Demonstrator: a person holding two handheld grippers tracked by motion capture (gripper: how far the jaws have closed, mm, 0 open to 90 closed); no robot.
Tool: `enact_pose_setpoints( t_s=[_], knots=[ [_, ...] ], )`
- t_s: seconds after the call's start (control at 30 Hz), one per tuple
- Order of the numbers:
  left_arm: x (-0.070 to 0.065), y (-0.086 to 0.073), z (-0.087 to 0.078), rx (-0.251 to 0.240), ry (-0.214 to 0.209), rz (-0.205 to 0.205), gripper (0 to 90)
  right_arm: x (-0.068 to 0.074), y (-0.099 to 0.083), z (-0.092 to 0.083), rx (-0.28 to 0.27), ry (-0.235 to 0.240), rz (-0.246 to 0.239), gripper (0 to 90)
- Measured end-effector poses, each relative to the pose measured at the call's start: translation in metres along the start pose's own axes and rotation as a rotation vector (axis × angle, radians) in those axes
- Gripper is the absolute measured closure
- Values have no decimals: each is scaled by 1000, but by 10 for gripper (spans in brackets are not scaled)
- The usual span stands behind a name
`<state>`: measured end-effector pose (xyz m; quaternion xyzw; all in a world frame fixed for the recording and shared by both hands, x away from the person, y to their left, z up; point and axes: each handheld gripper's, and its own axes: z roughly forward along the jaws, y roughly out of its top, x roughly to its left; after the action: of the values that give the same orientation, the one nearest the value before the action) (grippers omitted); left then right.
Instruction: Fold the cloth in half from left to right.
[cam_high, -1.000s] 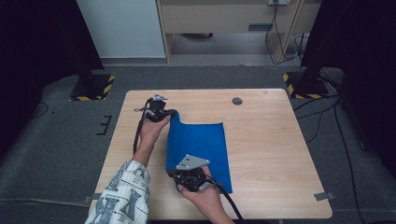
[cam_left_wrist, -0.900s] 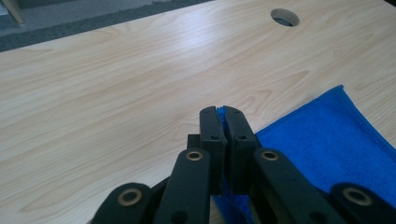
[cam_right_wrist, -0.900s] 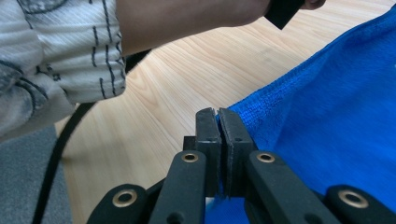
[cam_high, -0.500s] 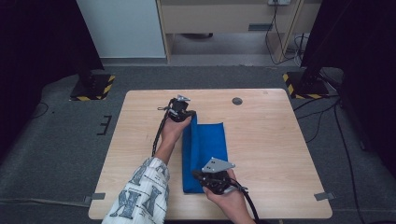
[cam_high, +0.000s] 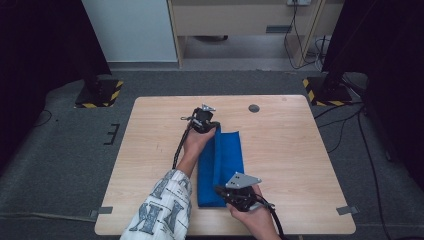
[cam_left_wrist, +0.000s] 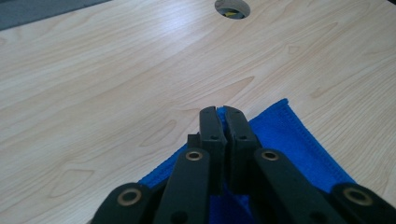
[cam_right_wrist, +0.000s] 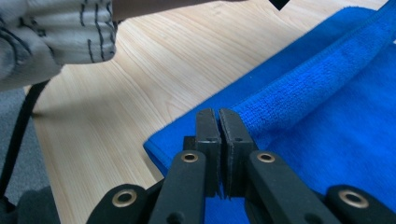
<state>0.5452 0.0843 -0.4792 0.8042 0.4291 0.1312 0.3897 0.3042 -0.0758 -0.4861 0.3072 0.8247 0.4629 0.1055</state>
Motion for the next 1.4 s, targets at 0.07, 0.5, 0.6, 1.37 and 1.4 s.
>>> enact_pose_setpoints(
  t_s=[0.07, 0.5, 0.6, 1.37, 1.4],
  knots=[
    [-3, 0, 3, 4, -3, 1, 872, -2, -3, -2, 4, -3, 7, 876],
    [-15, 0, 15, 23, -12, 21, 872, -7, -7, -10, 23, -7, 1, 876],
    [-17, 0, 18, 25, -15, 25, 872, -7, -9, -13, 27, -8, 1, 875],
    [-30, -4, 35, 56, -42, 30, 871, -12, -23, -14, 91, -37, -15, 868],
    [-30, -4, 36, 54, -44, 29, 871, -12, -23, -14, 90, -38, -16, 868]
  ],
)
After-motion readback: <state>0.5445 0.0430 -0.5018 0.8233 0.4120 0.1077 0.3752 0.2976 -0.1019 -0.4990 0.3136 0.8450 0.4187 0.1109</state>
